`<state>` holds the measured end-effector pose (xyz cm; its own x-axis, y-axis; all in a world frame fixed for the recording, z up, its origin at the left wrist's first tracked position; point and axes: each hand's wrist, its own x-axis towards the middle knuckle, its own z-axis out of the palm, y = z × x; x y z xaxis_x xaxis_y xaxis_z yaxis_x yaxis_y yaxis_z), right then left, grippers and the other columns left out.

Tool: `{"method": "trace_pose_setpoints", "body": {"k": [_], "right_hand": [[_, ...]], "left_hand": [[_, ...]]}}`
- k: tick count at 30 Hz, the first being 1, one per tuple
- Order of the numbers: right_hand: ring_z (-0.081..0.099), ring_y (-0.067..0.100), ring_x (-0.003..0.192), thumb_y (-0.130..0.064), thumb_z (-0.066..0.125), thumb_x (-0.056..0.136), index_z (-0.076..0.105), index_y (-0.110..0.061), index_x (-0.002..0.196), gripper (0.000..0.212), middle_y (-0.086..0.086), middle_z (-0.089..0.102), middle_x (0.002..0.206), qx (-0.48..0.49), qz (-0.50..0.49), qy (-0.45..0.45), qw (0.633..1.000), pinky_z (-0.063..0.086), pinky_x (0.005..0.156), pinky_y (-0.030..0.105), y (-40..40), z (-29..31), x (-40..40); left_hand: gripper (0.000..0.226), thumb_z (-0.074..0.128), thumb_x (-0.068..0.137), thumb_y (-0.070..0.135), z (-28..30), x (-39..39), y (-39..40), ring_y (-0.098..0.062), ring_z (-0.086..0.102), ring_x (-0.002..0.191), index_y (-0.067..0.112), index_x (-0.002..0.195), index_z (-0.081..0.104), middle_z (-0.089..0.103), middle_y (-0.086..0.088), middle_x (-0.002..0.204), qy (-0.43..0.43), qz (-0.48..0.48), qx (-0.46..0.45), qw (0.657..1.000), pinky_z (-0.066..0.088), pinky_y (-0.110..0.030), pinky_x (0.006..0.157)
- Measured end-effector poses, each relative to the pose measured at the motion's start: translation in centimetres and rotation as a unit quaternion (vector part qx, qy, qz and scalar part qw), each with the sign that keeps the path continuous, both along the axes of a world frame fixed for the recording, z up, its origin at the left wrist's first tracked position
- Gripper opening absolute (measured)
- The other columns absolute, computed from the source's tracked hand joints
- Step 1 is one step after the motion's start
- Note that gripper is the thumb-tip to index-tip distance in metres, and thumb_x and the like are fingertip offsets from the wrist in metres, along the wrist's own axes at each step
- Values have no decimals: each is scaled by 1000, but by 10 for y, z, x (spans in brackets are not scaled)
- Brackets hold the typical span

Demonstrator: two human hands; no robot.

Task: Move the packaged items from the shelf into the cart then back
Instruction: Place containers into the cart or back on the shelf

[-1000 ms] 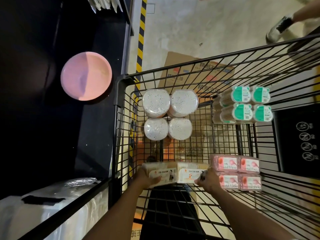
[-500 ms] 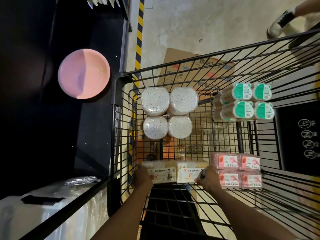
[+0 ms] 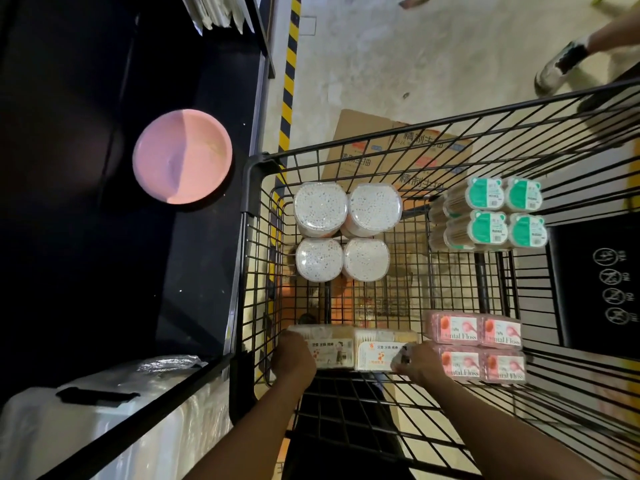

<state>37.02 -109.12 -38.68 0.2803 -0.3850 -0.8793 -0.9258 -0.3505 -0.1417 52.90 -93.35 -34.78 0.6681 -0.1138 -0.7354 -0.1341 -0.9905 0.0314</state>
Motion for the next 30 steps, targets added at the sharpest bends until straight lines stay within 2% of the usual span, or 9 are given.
{"method": "trace_pose_setpoints", "body": {"k": [2,5,7,11,14,17,22,26,30], "right_hand": [[61,20,98,-21,61,88,66,-17,97,11,2,63,105,-1,-17,-8,1000,49,74,21,-5,15,7],[63,24,95,-15,64,86,63,-15,103,17,-3,61,109,-8,-40,-32,999,52,88,41,-8,44,27],[62,20,90,-17,59,90,59,-11,104,15,4,65,101,-24,1,-72,997,54,85,36,-8,71,45],[60,24,107,-18,56,95,51,-9,125,32,8,62,119,-40,59,-218,973,47,90,32,-1,138,81],[54,26,118,-22,54,96,49,-5,132,40,12,57,131,-44,116,-325,938,41,96,30,15,191,98],[51,25,123,-25,51,98,48,-7,135,42,9,53,137,-43,153,-419,894,36,98,27,42,239,104],[50,23,120,-29,50,98,51,-10,132,39,9,56,131,-24,221,-532,817,24,84,12,111,310,92],[44,11,127,-32,49,97,50,-17,134,40,-3,51,136,67,263,-588,762,33,101,22,177,351,63],[32,2,136,-41,44,96,43,-21,142,50,-11,40,146,132,349,-600,708,24,110,17,245,368,30]], "left_hand": [[19,41,99,11,16,5,-3,-23,62,85,6,113,52,63,-10,110,38,59,2,998,46,-26,64],[30,48,96,13,50,8,-12,-25,62,100,4,124,44,60,-11,117,25,53,-38,998,45,-29,67],[32,44,97,16,73,7,-18,-22,59,97,4,127,41,57,-12,119,-5,33,-93,995,44,-28,68],[36,41,100,25,123,3,-16,-18,52,113,8,132,40,50,-9,130,-79,0,-184,980,42,-22,91],[38,43,100,24,173,-6,2,-20,47,122,8,134,43,48,-6,135,-151,36,-278,948,37,-30,105],[33,50,97,17,216,-18,35,-25,50,117,3,126,51,54,-11,126,-259,64,-332,905,34,-28,97],[38,52,96,21,275,-54,113,-21,49,125,3,130,52,55,-7,132,-389,154,-364,832,31,-24,105],[43,45,99,32,319,-102,180,-9,36,135,18,140,43,43,4,145,-438,240,-354,791,24,-19,110],[49,40,98,40,341,-171,251,4,20,140,28,145,32,28,15,152,-486,301,-328,753,18,-22,116]]}}
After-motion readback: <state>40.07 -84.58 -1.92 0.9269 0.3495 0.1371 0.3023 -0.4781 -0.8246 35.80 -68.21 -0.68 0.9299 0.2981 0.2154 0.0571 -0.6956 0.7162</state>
